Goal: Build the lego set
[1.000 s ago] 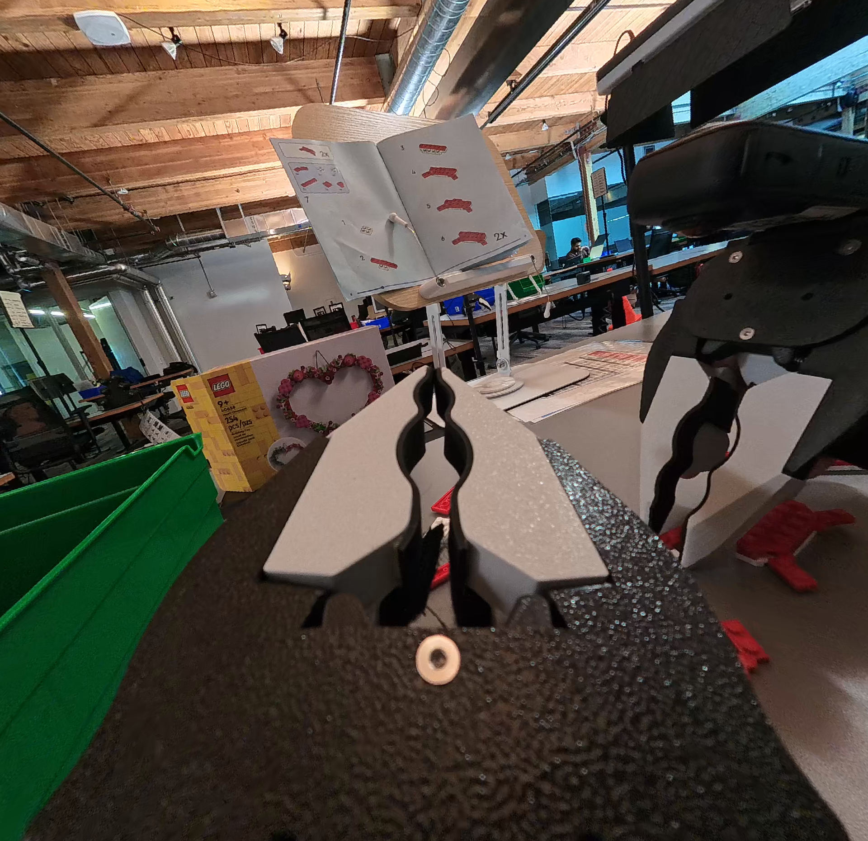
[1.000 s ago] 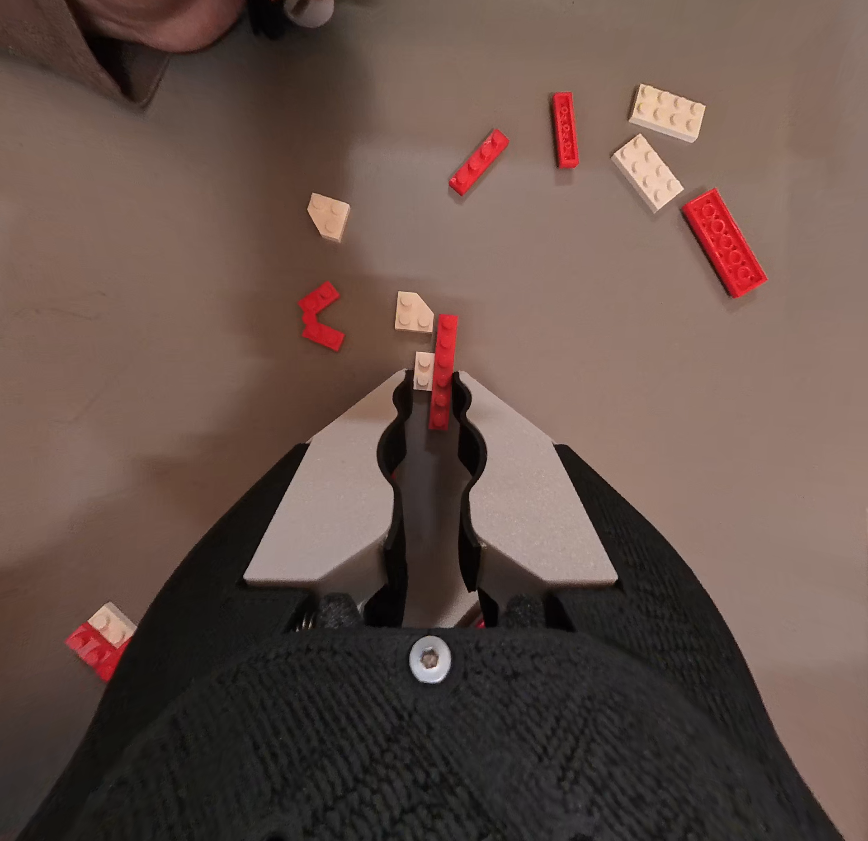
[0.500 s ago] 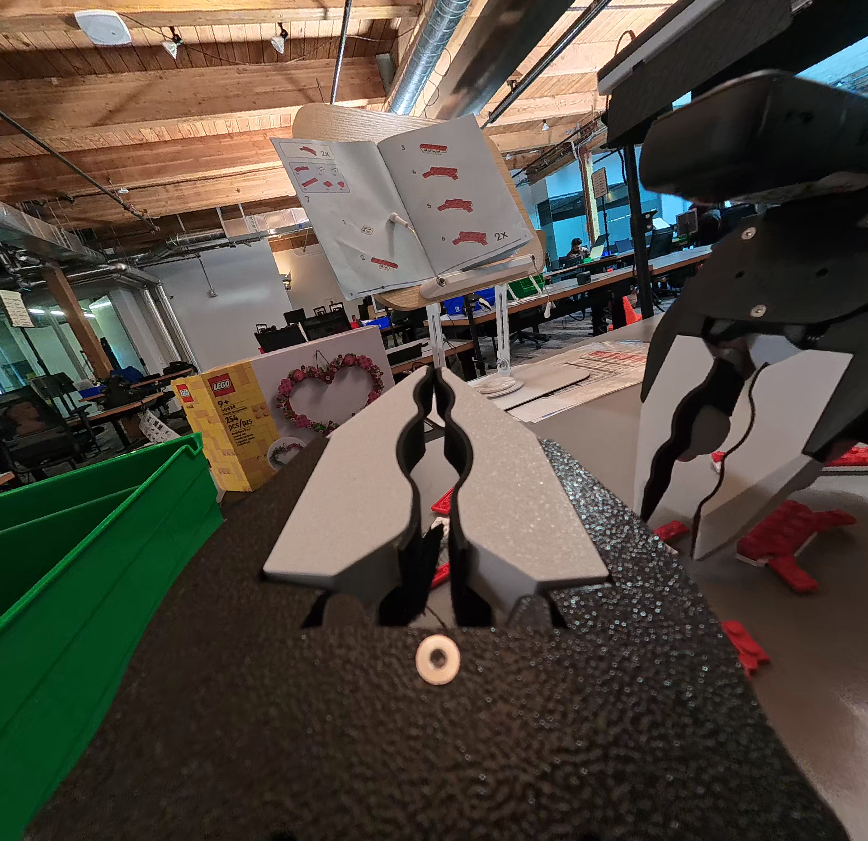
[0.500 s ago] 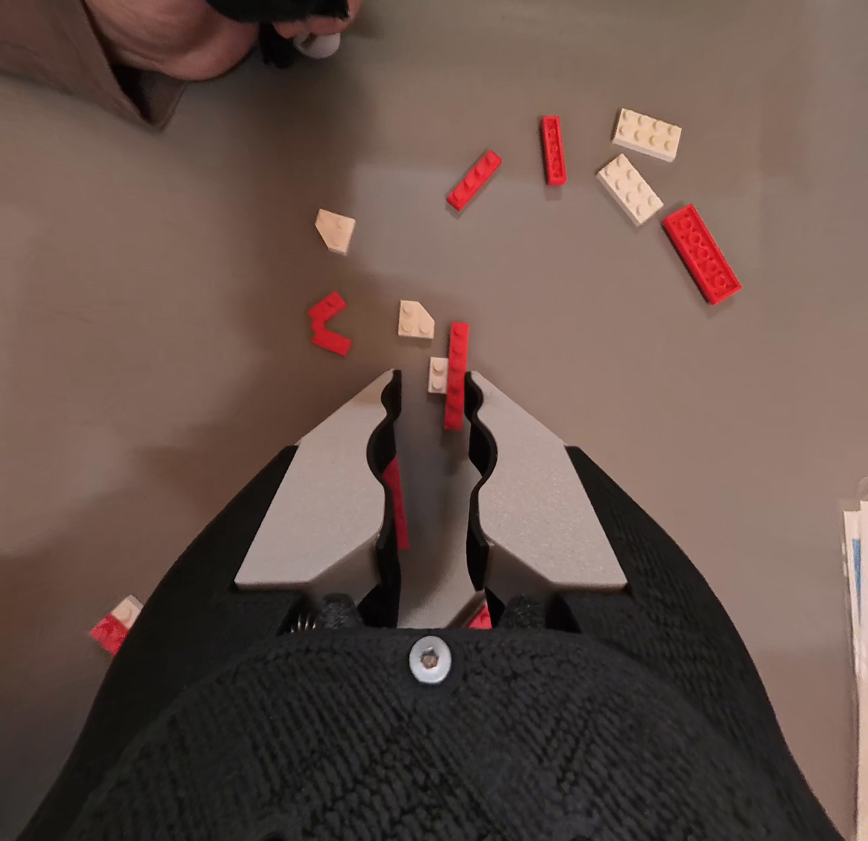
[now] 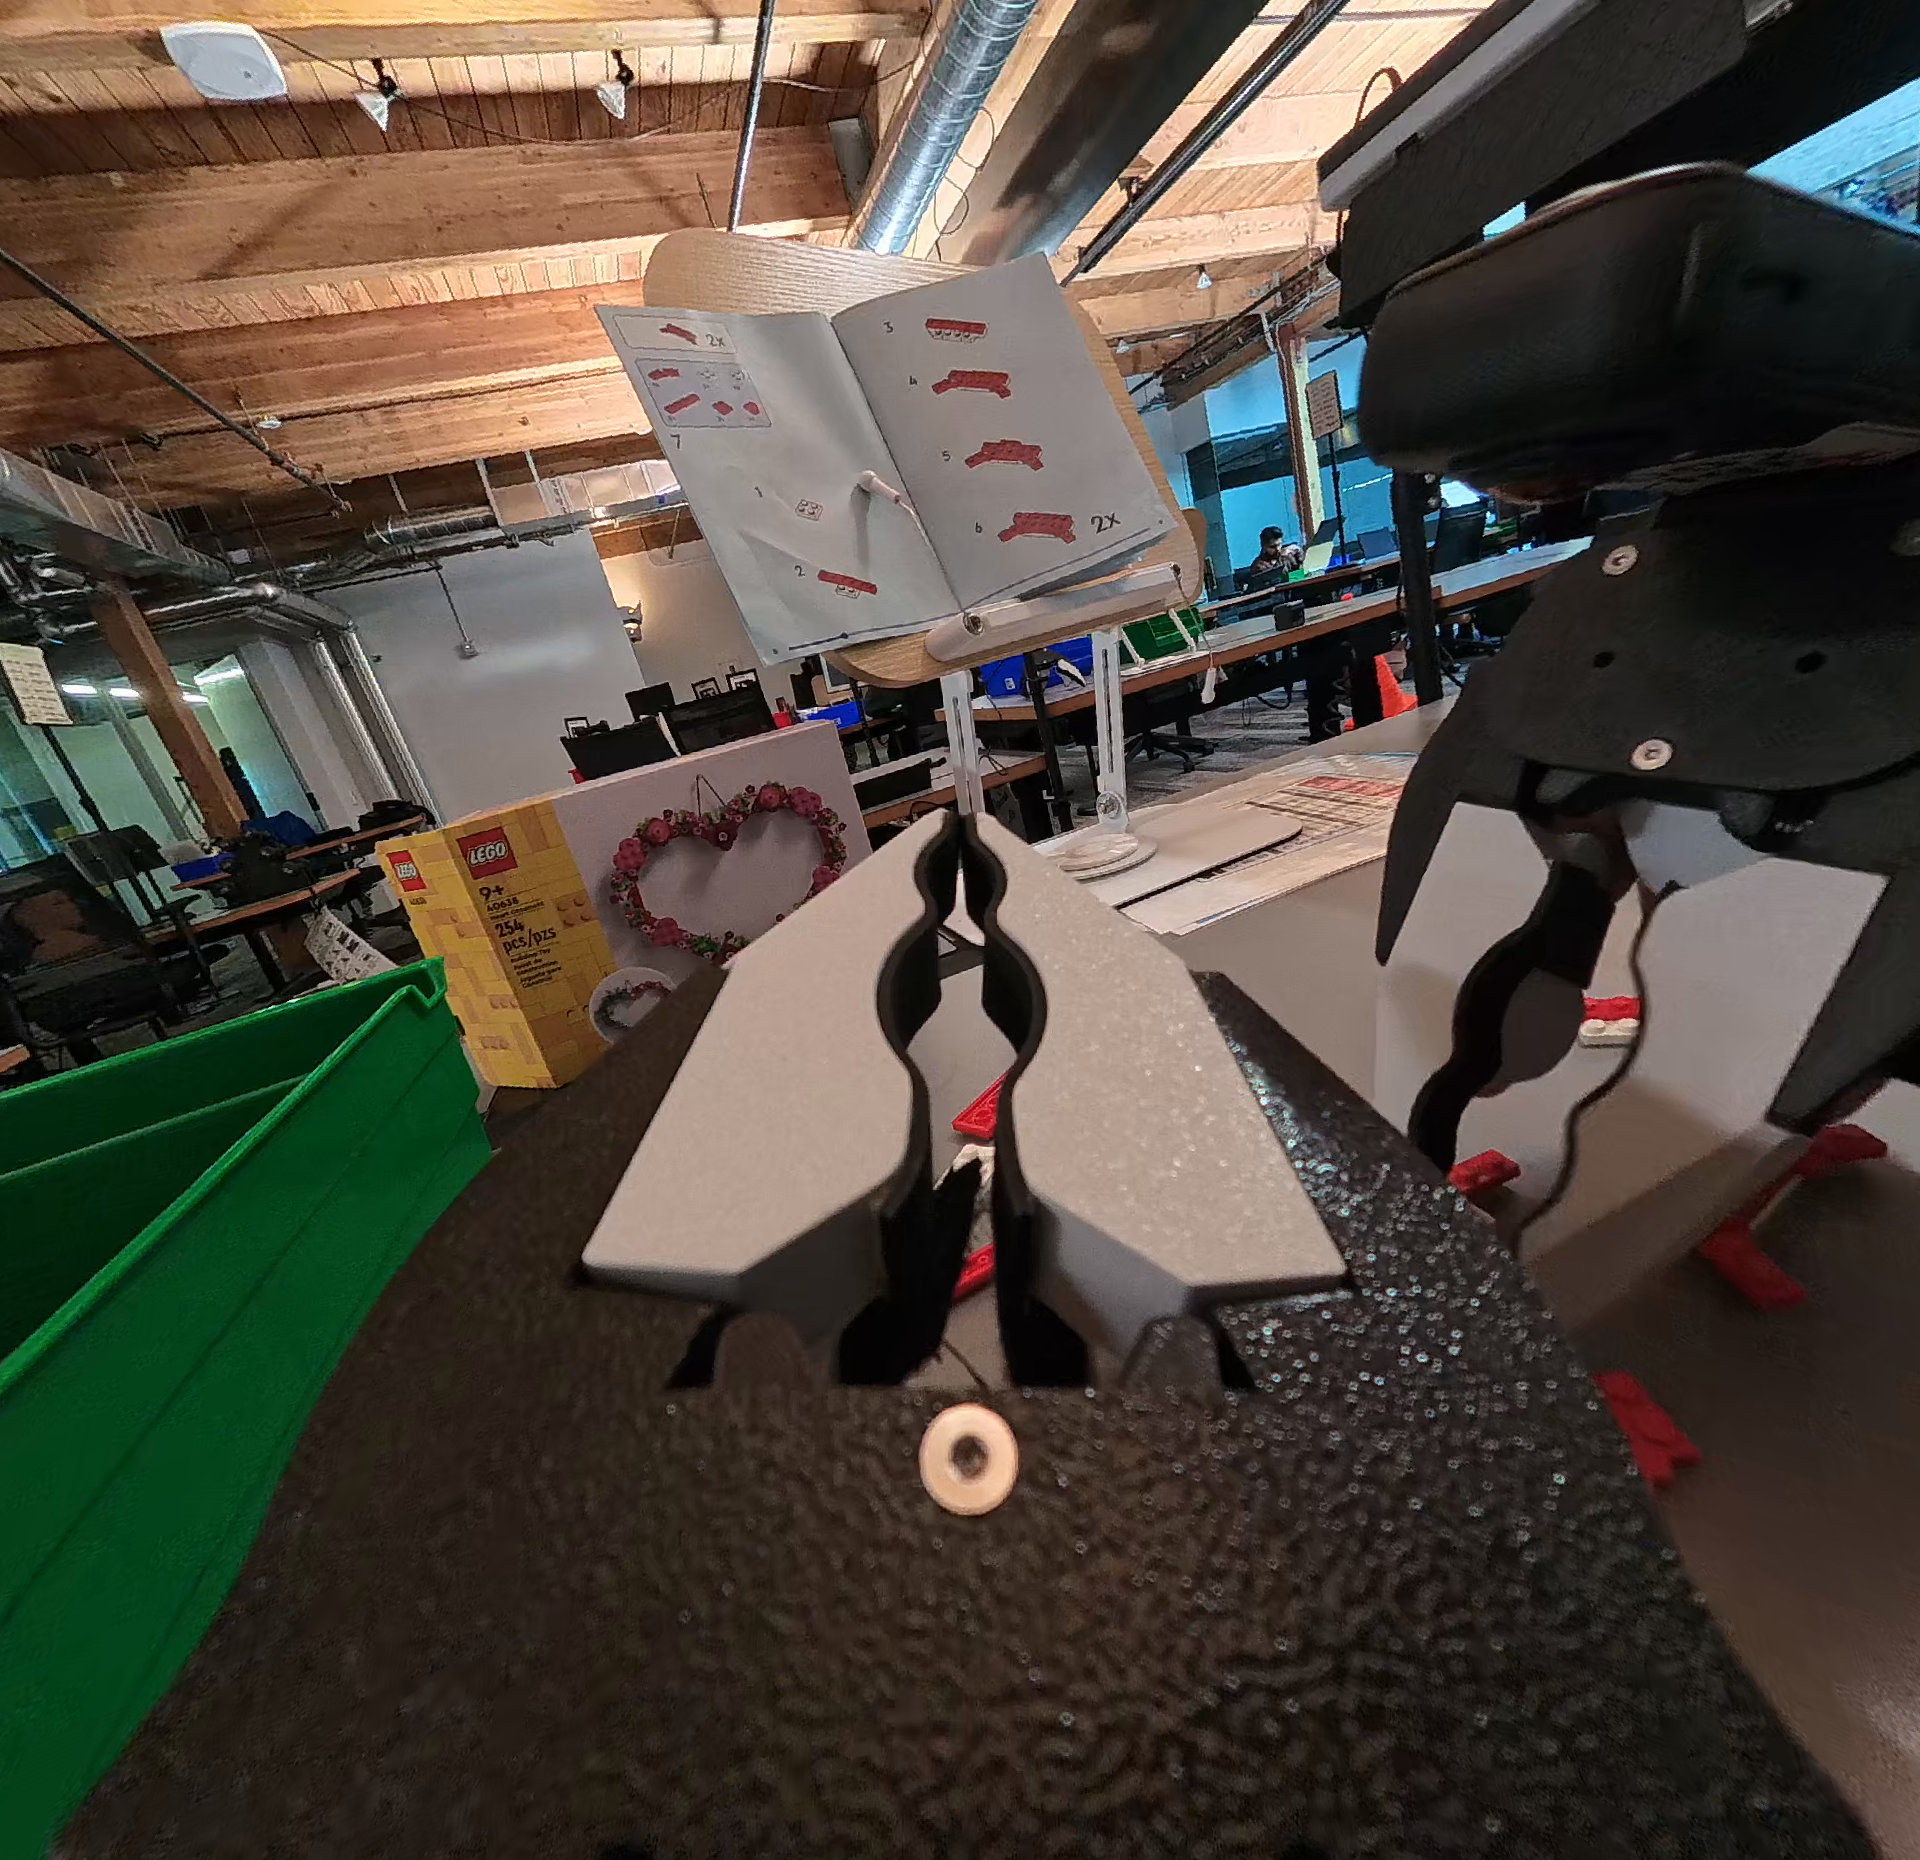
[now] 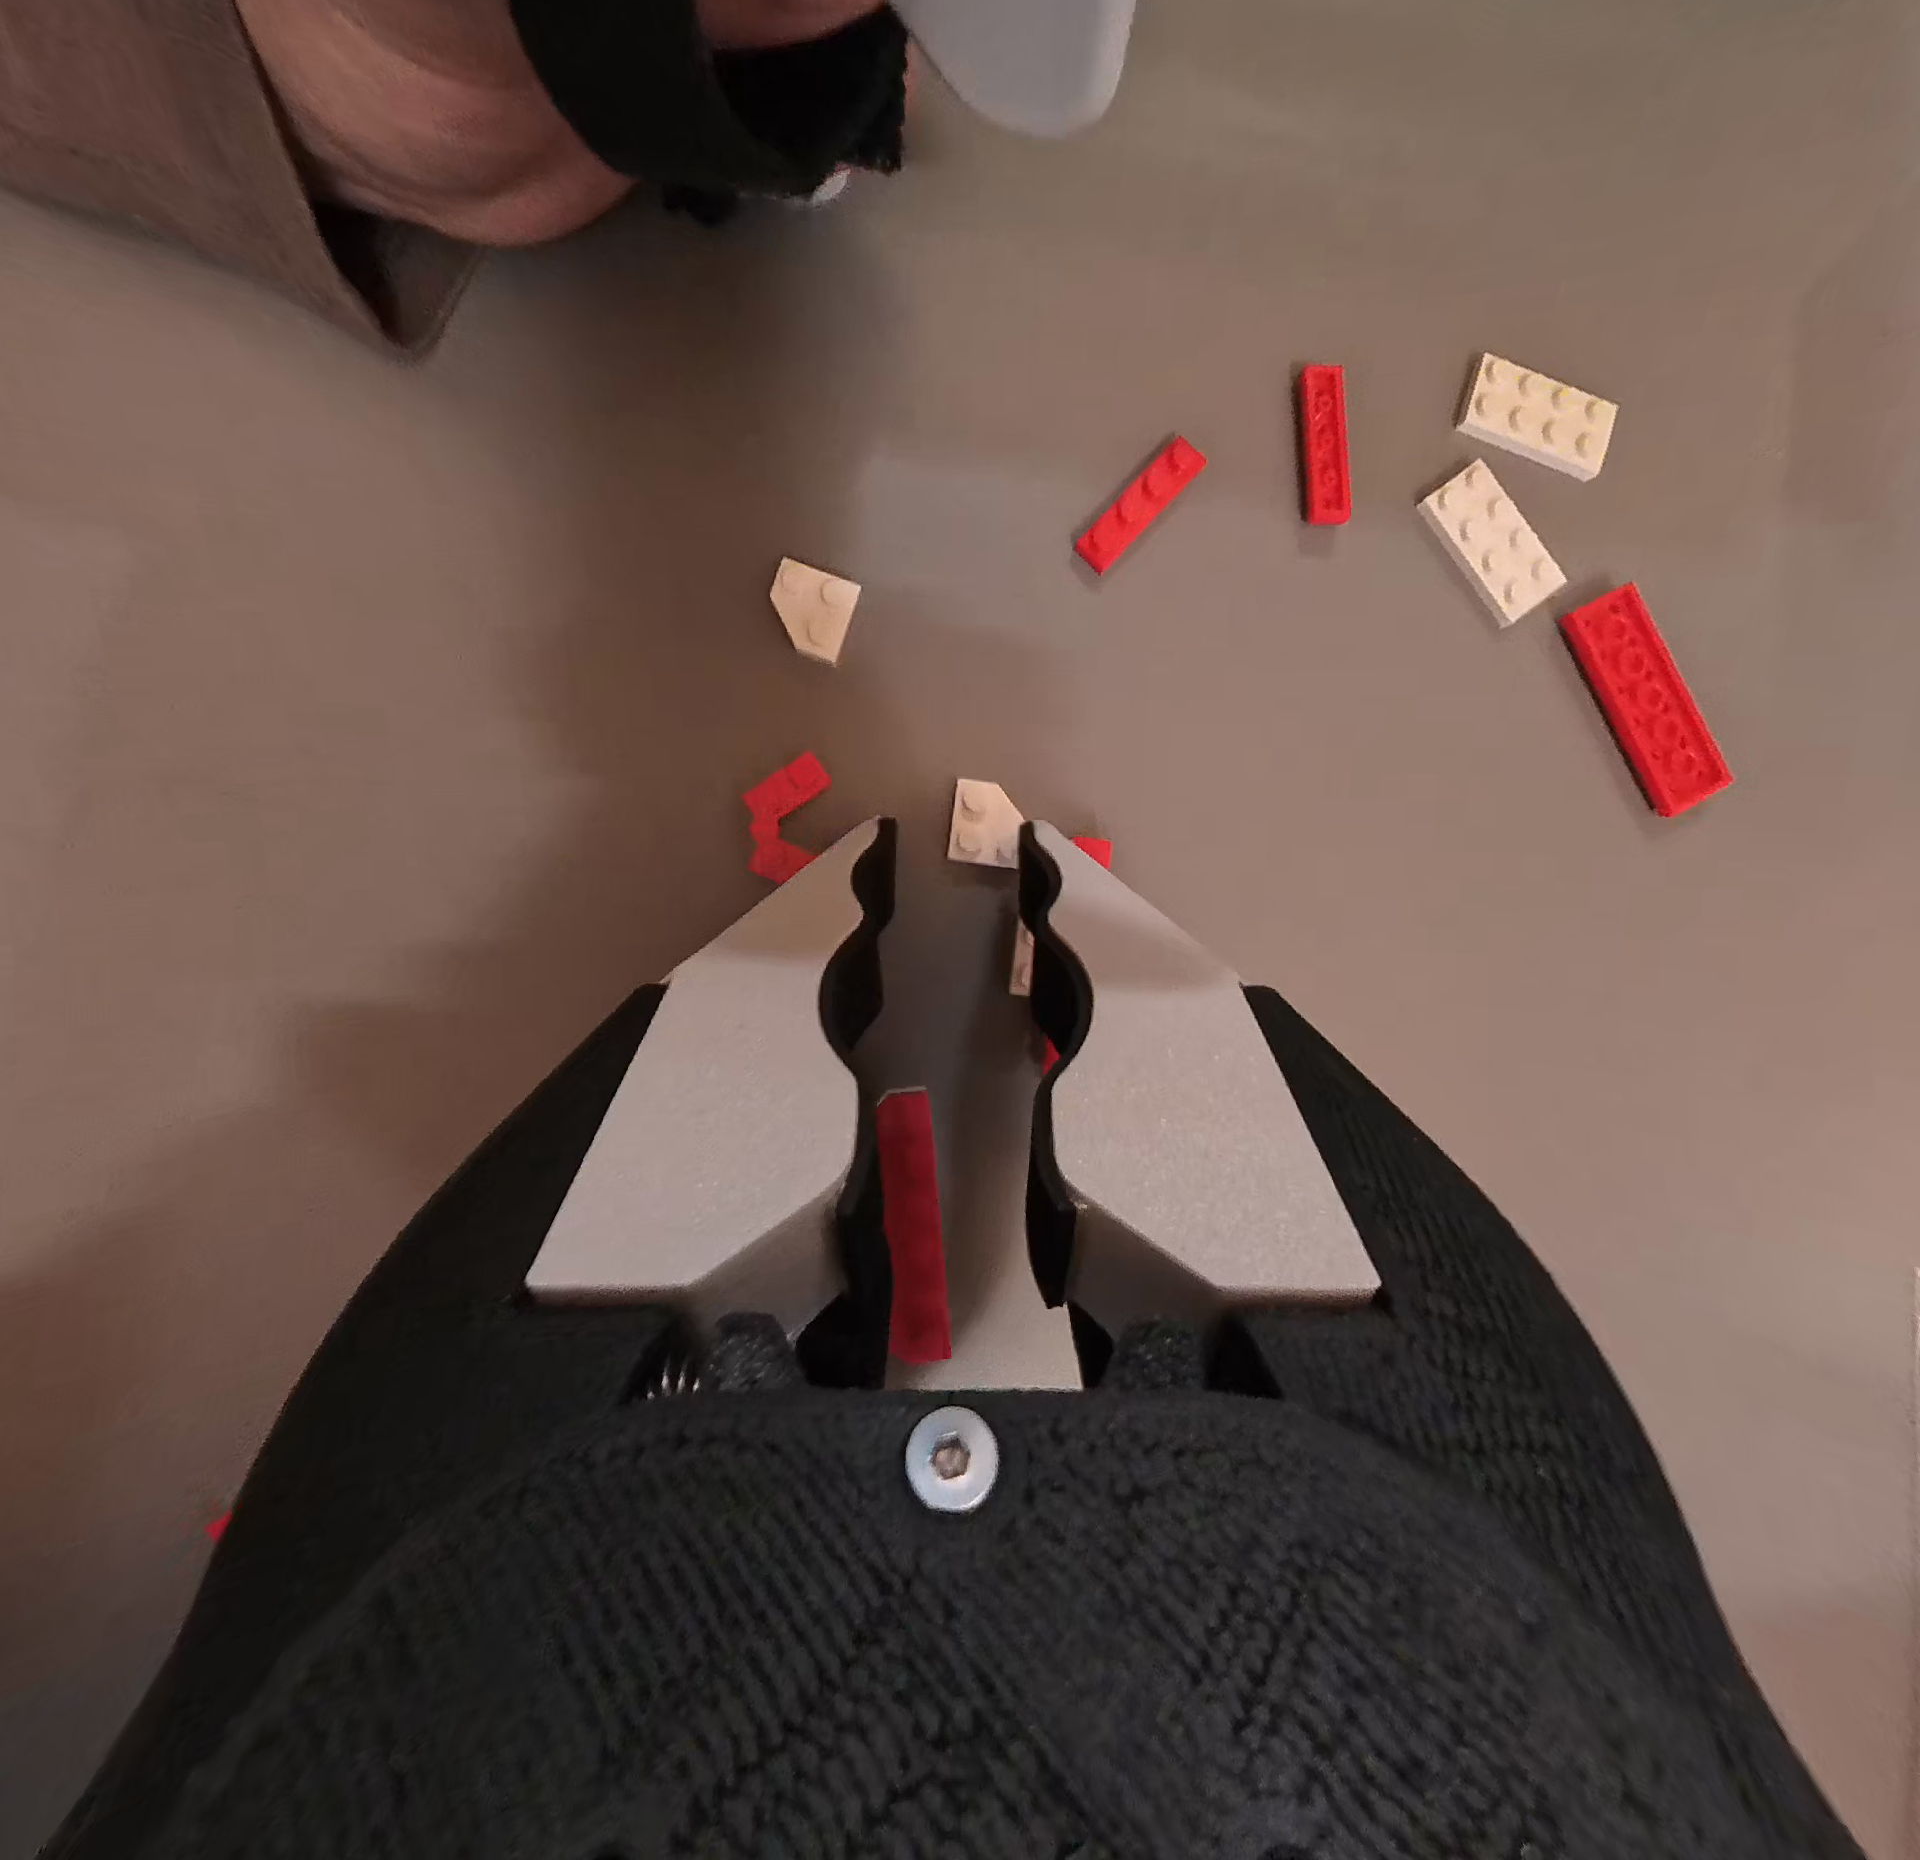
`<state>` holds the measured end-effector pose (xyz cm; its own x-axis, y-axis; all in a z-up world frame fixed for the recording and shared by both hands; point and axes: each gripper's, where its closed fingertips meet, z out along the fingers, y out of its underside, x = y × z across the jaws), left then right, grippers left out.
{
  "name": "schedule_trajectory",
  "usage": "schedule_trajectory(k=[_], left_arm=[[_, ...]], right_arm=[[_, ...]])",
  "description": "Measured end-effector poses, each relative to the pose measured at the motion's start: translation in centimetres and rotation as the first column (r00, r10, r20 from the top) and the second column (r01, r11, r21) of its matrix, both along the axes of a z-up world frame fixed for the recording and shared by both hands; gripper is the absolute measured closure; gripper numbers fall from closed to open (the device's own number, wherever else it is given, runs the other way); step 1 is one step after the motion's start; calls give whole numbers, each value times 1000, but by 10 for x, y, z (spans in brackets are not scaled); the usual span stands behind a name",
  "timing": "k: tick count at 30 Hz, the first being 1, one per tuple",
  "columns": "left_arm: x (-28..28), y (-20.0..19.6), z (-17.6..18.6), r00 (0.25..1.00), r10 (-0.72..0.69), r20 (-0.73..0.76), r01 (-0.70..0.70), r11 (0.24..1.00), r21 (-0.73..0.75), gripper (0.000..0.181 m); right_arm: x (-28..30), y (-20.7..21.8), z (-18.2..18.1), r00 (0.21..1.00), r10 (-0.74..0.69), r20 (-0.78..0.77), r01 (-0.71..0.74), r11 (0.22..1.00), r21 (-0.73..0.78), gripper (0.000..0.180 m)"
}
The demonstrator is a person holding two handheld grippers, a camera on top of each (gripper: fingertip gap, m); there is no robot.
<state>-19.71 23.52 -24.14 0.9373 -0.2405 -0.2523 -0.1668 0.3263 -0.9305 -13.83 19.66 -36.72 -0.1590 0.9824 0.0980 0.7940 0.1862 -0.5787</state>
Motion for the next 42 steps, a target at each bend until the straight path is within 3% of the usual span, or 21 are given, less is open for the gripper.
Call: schedule_trajectory(k=[42], left_arm=[[0, 0, -1, 1000, -1, 2, 1, 1000, -4, 181]], right_arm=[[8, -3, -4, 996, -62, 67, 68, 994, -88, 152]])
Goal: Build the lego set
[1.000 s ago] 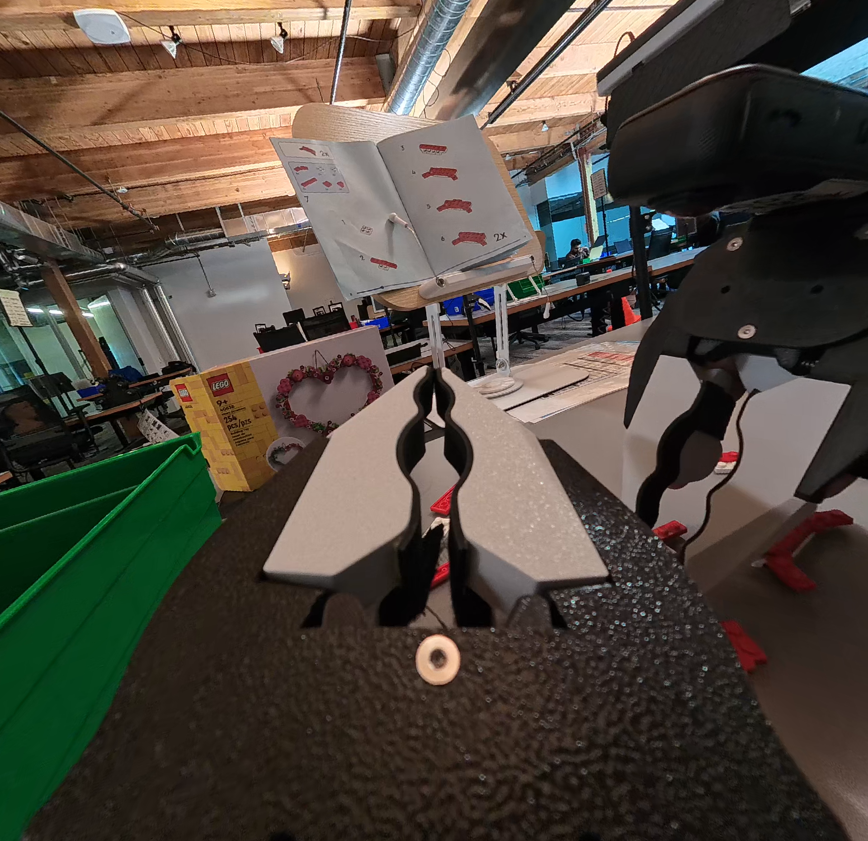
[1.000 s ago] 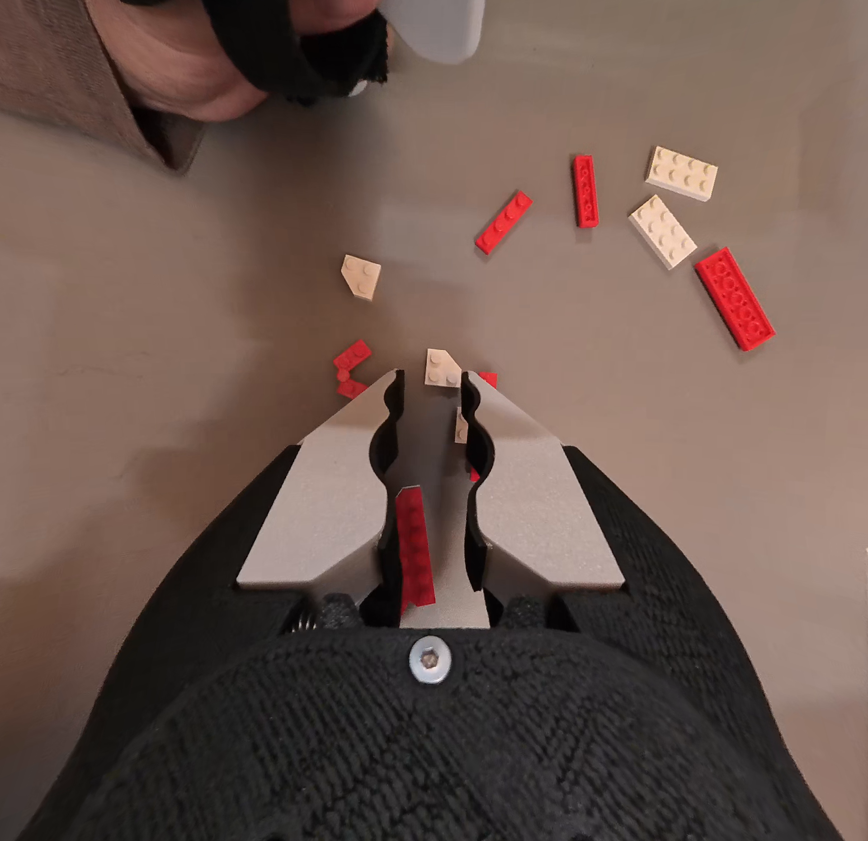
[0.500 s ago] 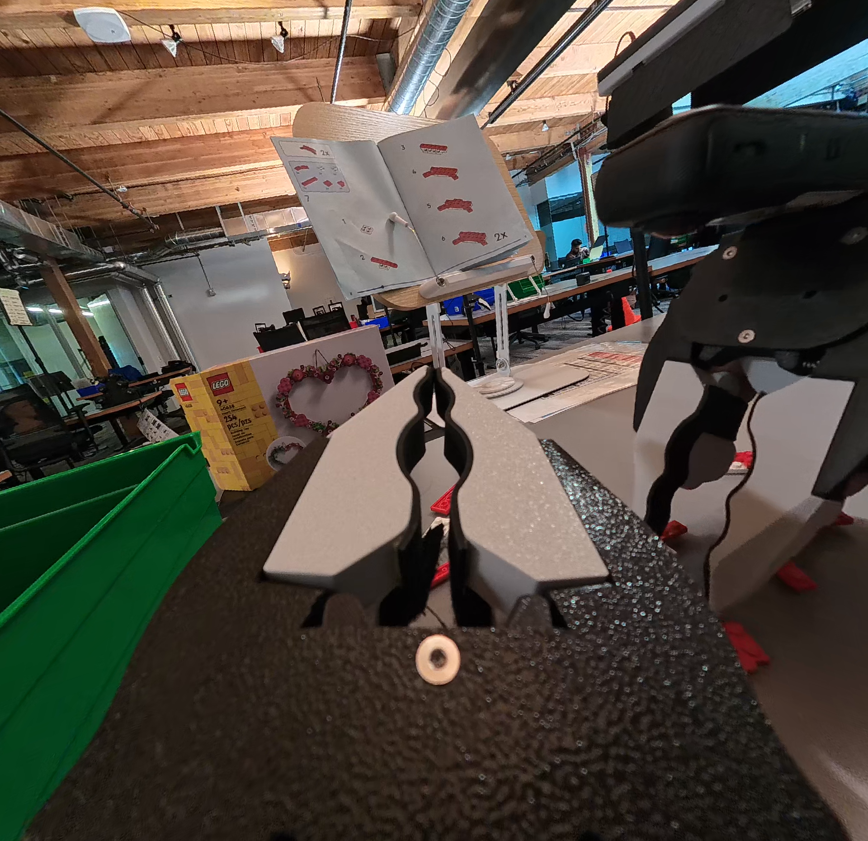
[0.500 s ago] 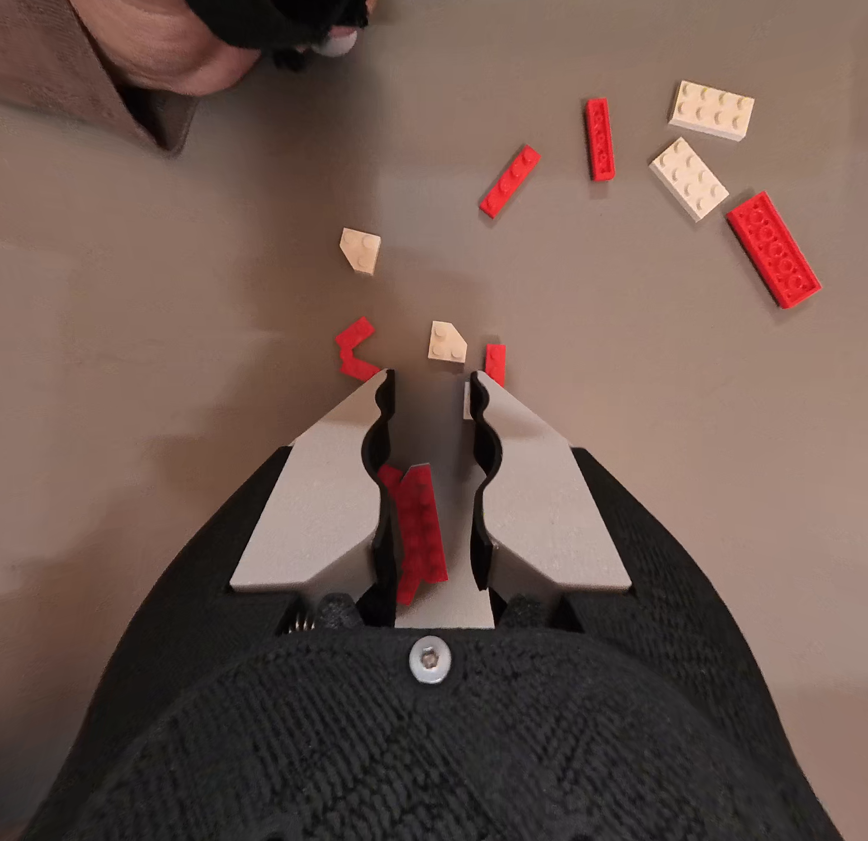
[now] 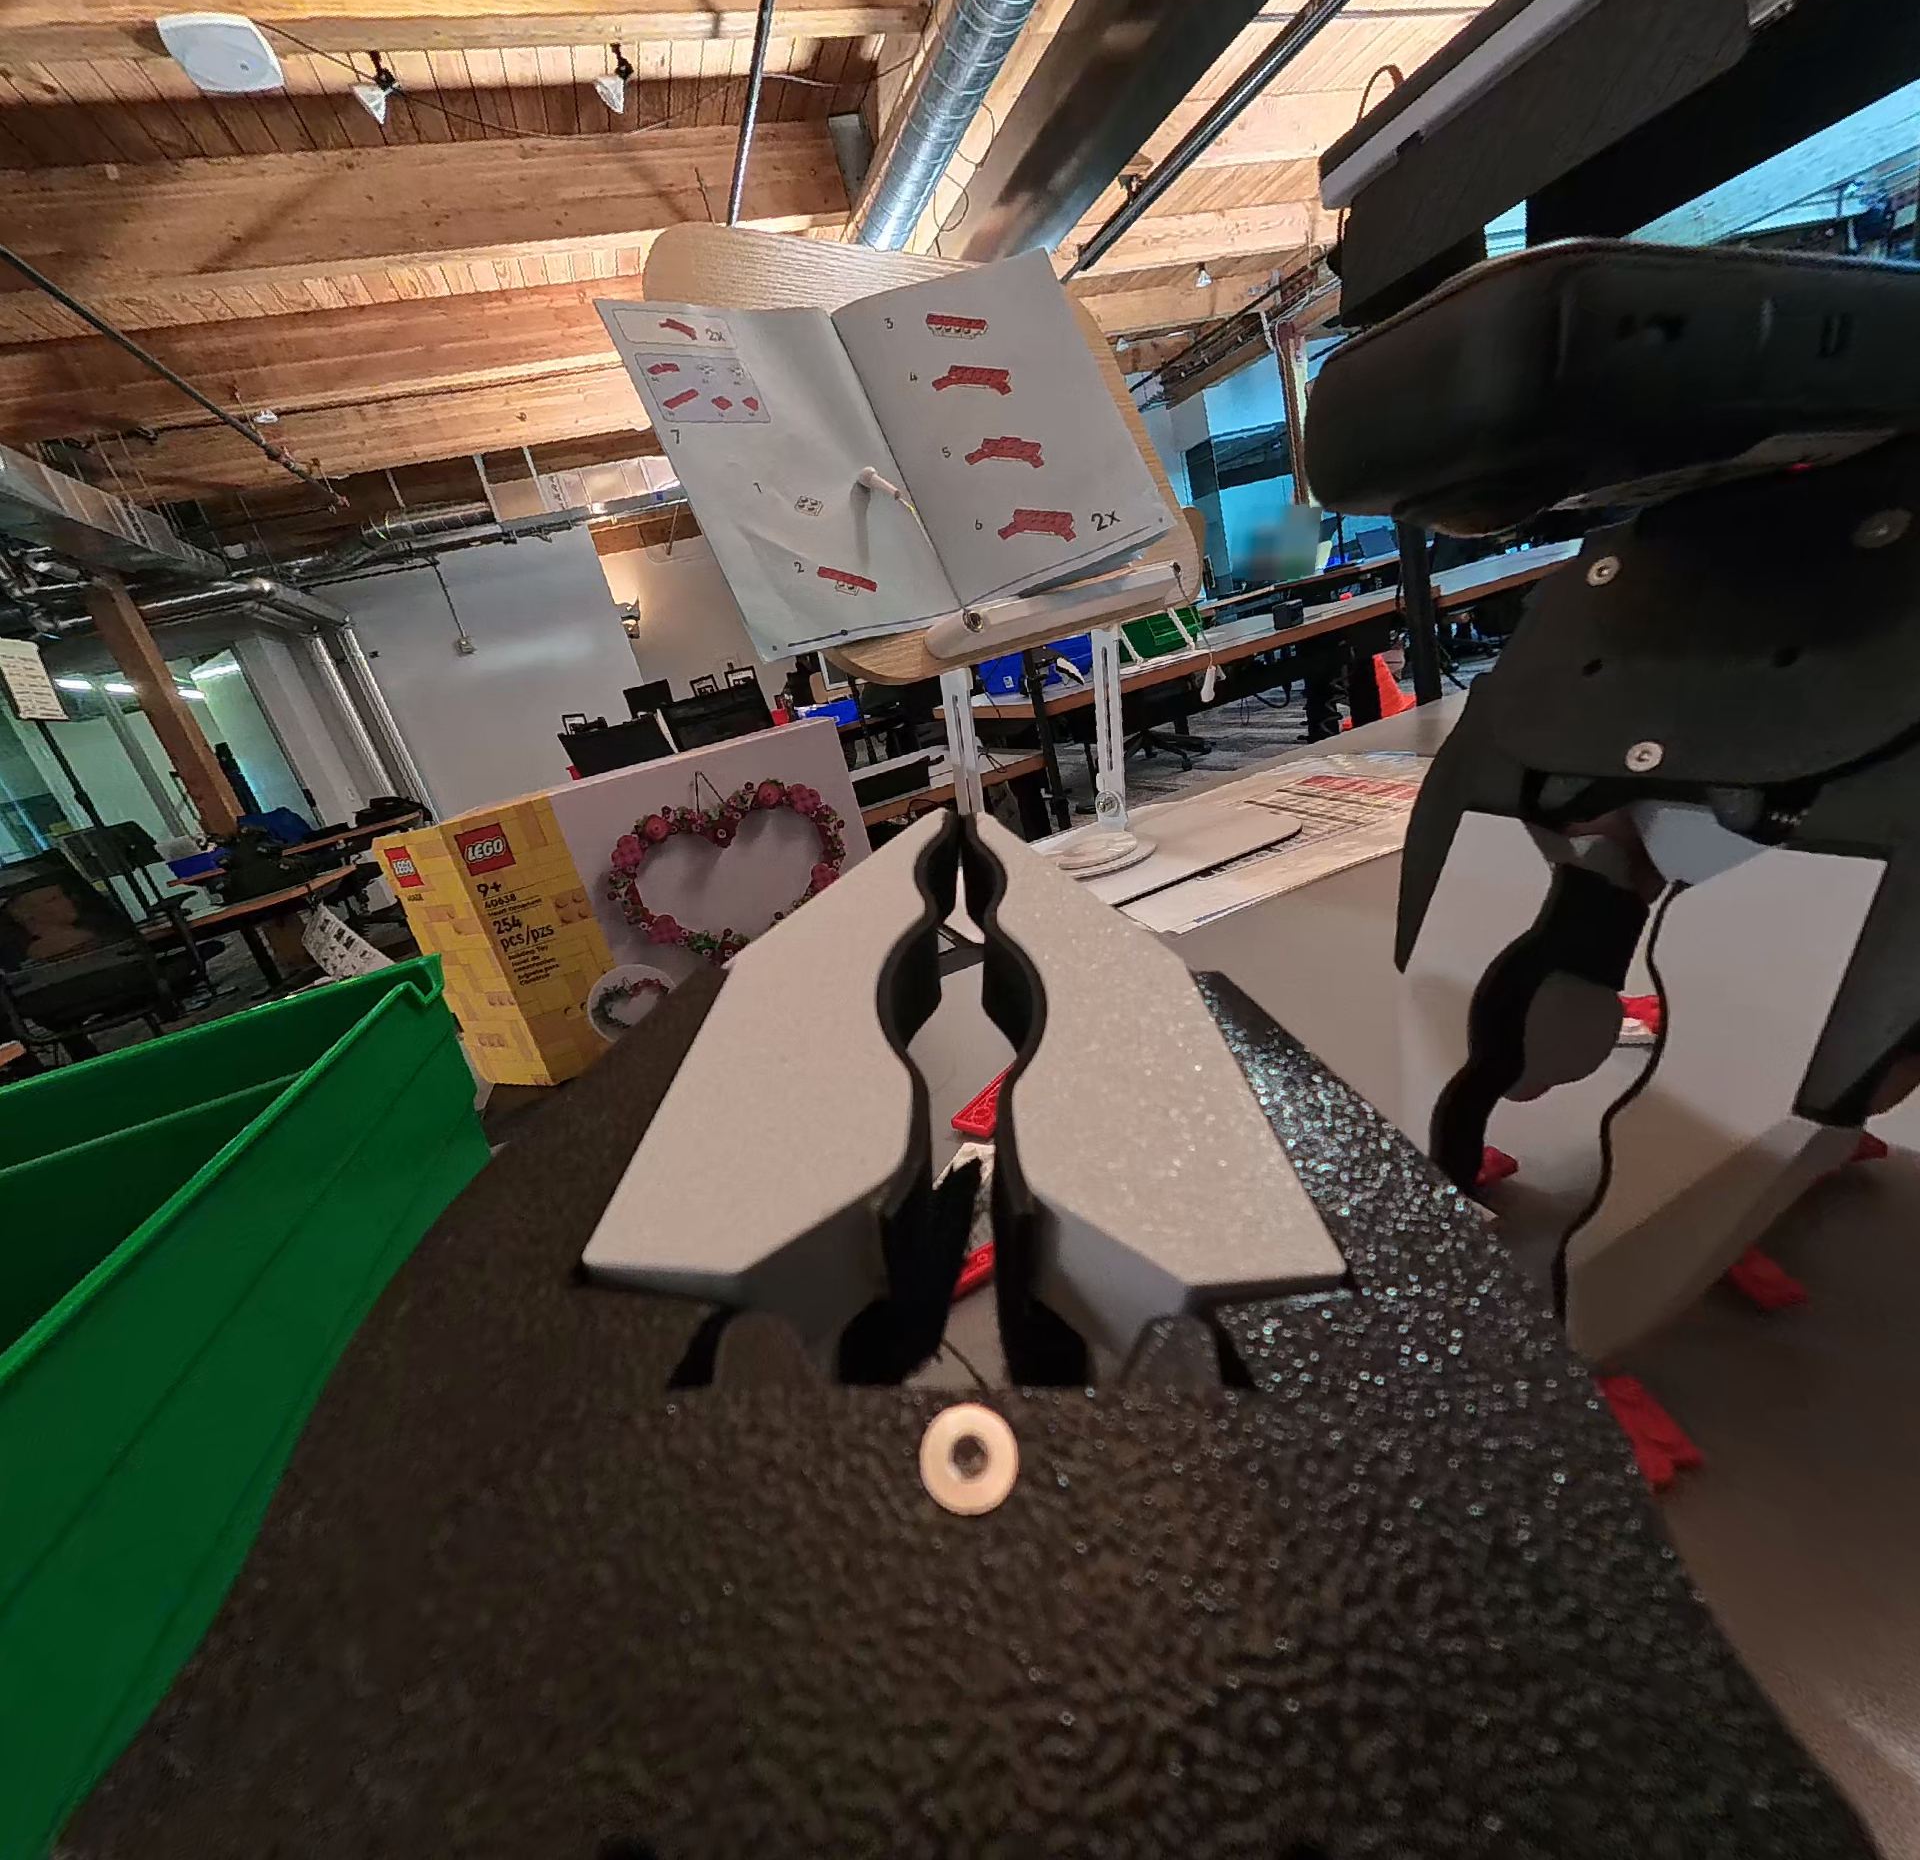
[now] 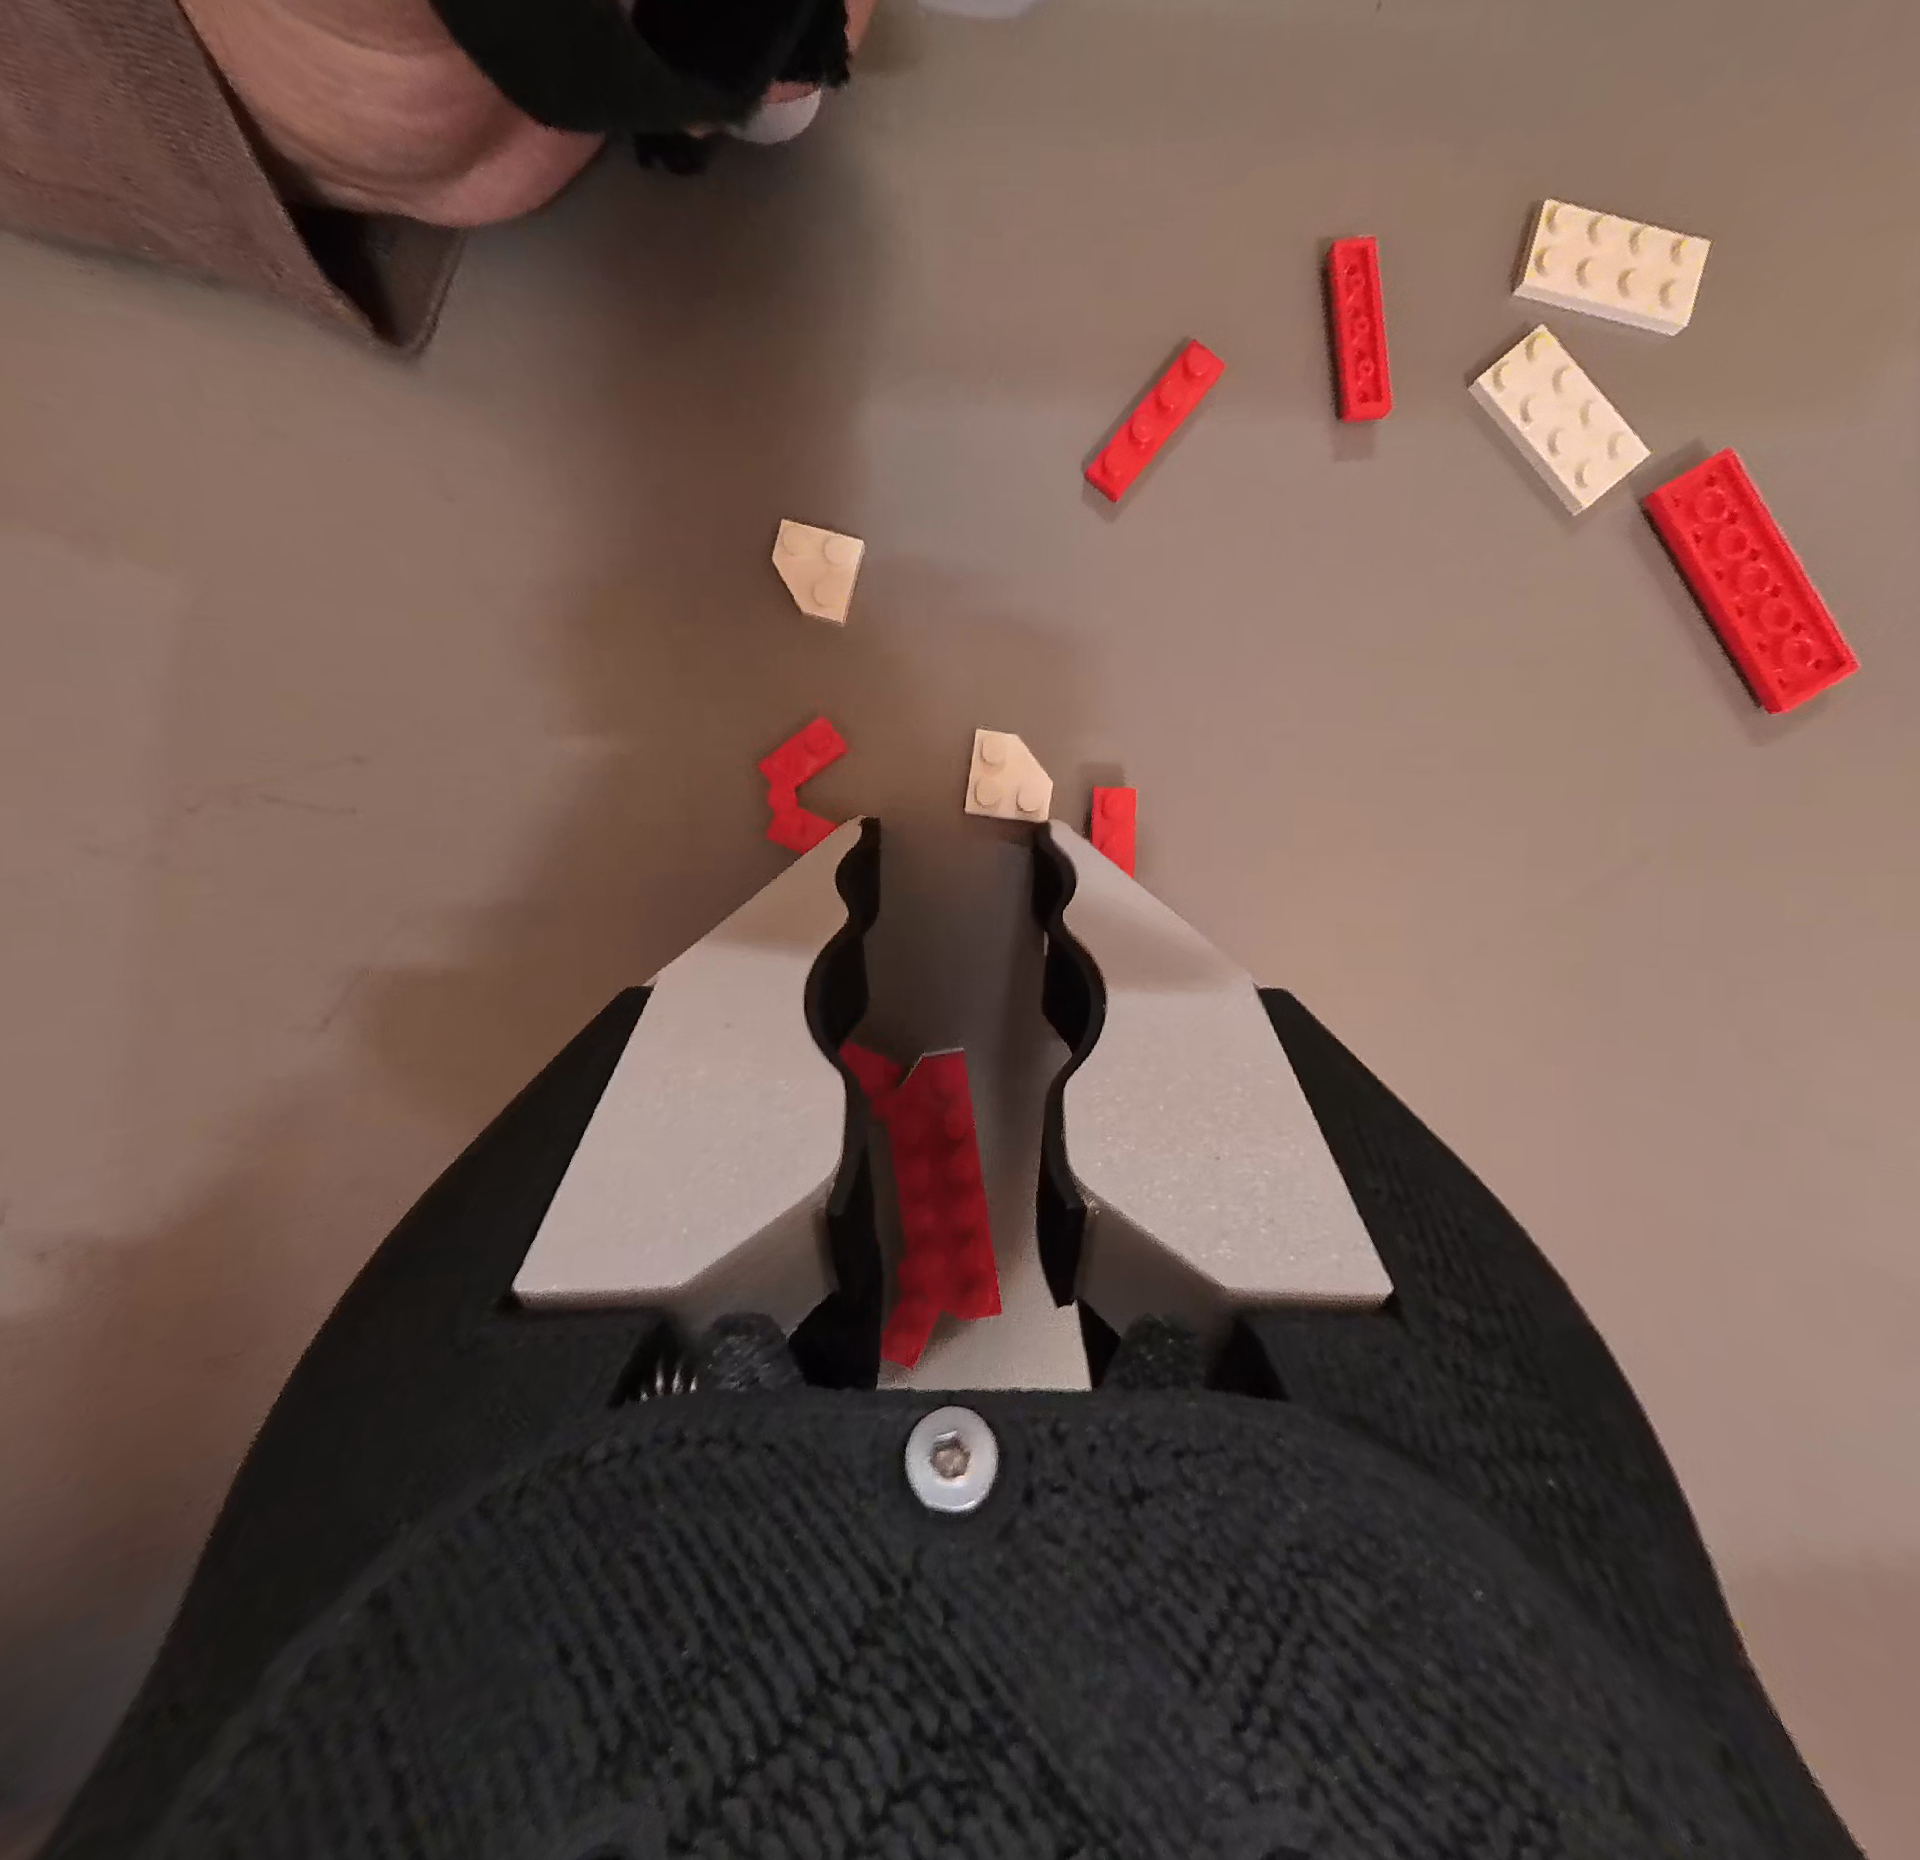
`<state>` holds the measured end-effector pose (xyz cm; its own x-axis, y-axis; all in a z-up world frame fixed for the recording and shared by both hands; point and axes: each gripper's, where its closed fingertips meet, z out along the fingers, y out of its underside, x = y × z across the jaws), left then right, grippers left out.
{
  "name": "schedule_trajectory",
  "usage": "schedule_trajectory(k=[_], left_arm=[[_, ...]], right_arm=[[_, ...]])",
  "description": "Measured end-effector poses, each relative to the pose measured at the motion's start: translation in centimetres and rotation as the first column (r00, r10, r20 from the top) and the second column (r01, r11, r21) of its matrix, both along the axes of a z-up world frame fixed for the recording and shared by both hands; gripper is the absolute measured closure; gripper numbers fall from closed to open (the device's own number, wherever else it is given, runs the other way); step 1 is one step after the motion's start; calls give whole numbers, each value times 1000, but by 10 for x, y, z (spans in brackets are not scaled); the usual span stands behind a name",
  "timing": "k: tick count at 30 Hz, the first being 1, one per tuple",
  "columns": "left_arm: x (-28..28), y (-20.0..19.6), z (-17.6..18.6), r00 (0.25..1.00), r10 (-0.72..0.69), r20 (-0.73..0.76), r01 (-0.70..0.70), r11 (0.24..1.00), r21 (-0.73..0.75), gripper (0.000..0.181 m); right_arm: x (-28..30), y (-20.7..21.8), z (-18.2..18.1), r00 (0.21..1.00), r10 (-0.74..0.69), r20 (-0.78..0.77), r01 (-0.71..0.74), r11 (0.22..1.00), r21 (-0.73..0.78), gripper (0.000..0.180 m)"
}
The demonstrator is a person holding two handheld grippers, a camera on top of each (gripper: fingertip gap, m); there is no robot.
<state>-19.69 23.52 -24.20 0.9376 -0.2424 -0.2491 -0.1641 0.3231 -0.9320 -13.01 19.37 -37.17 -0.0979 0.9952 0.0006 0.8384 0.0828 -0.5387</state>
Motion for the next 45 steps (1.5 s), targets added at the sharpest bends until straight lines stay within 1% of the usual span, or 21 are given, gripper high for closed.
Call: schedule_trajectory(k=[8, 16, 21, 26, 29, 32, 35, 37, 45], left_arm=[[0, 0, 0, 1000, 0, -1, 0, 1000, 1, 181], [1, 0, 0, 1000, 0, -4, 0, 1000, 1, 181], [1, 1, 0, 1000, -1, -5, 1, 1000, 0, 181], [1, 1, 0, 1000, -2, -6, 2, 1000, 0, 181], [1, 1, 0, 1000, 3, -4, -3, 1000, 4, 181], [-1, -1, 3, 1000, 10, 1, -10, 1000, 18, 181], [-2, -1, 4, 1000, 13, 5, -13, 1000, 23, 181], [-3, -2, 5, 1000, 14, 4, -14, 999, 29, 181], [-7, -1, 7, 1000, 21, 13, -21, 999, 29, 181]], right_arm=[[-7, 0, 0, 999, 17, -33, -16, 1000, 21, 149], [-20, -10, 0, 996, 54, -76, -54, 999, 1, 149], [-21, -12, 0, 995, 75, -66, -73, 997, 26, 154], [-17, -7, 1, 995, 80, -51, -77, 995, 66, 164], [-15, -3, 1, 995, 88, -44, -83, 991, 105, 165], [-10, 1, 3, 996, 80, -39, -75, 990, 121, 161], [-5, 6, 14, 995, 55, -86, -46, 994, 101, 153], [1, 13, 18, 994, 24, -106, -14, 995, 99, 152], [19, 27, 6, 997, -22, -73, 28, 996, 79, 149]])
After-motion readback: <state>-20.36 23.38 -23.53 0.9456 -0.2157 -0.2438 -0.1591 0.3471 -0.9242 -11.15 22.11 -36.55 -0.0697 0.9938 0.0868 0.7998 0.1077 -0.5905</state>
